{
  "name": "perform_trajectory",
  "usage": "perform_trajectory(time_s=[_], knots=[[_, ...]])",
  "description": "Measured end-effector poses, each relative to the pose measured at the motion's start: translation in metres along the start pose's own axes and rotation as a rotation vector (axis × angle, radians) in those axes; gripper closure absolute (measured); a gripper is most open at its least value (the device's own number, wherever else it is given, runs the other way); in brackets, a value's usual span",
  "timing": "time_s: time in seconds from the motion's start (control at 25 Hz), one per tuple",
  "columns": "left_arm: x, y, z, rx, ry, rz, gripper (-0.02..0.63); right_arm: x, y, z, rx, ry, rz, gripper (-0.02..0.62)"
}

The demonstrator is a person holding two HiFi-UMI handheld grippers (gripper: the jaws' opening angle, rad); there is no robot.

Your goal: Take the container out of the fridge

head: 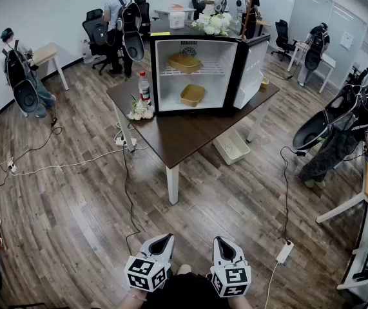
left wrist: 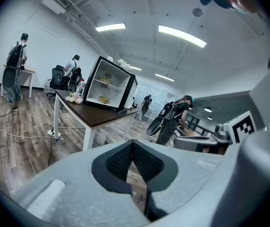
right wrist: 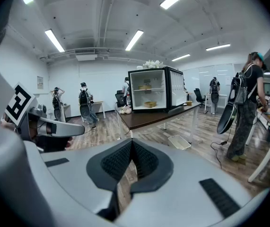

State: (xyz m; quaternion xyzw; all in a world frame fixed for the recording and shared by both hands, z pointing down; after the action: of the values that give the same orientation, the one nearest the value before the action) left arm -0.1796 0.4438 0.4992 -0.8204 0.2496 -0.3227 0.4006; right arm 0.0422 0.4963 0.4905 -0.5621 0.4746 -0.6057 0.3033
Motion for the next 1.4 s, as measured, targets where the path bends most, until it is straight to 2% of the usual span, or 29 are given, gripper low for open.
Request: perform_trajectory(time_s=[0.2, 0.48, 0.64, 0.84, 0.96, 1.08, 1.4], knots=[[-0.006, -0.014, 0.002, -0.027, -0.031, -0.051, 0.598, -0.005, -0.002, -0.011, -0.044, 0.010, 0.014, 0.589], [-0.014, -0.023, 0.006, -0.033, 0.003, -0.018, 0.598, -0.010, -0.006, -0.011, -0.082, 0.025, 0.011, 0.589], [-0.014, -0.026, 0.007, -0.037, 0.024, -0.009, 0.598, -0.008, -0.009, -0.006, -0.023, 0.045, 0.013, 0.588], [-0.006, -0.027, 0.002, -0.032, 0.013, -0.023, 0.598, 0.000, -0.014, 0.002, 0.048, 0.021, -0.005, 0.586], [0.004, -0.023, -0.002, -0.024, -0.012, -0.035, 0.598, 0.007, -0.013, 0.004, 0.063, 0.004, 0.001, 0.586], [0.016, -0.018, -0.006, -0.017, -0.027, -0.052, 0.598, 0.013, -0.014, 0.007, 0.078, -0.015, -0.010, 0.557], [0.054, 0.000, -0.036, -0.022, -0.032, -0.105, 0.598, 0.055, -0.008, 0.020, 0.120, -0.045, -0.075, 0.538]])
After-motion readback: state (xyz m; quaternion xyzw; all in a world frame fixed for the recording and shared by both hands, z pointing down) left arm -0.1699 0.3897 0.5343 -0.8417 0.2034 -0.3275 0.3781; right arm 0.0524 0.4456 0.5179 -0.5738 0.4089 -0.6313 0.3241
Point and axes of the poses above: the fingertips, and each gripper's own axes: x forward along the fingers, z to its right, y out of its top, the point moved 10 cm from there along -x, backward along the fingers, and after that the axes turned 9 degrees about -x, right-handed, at the moved point
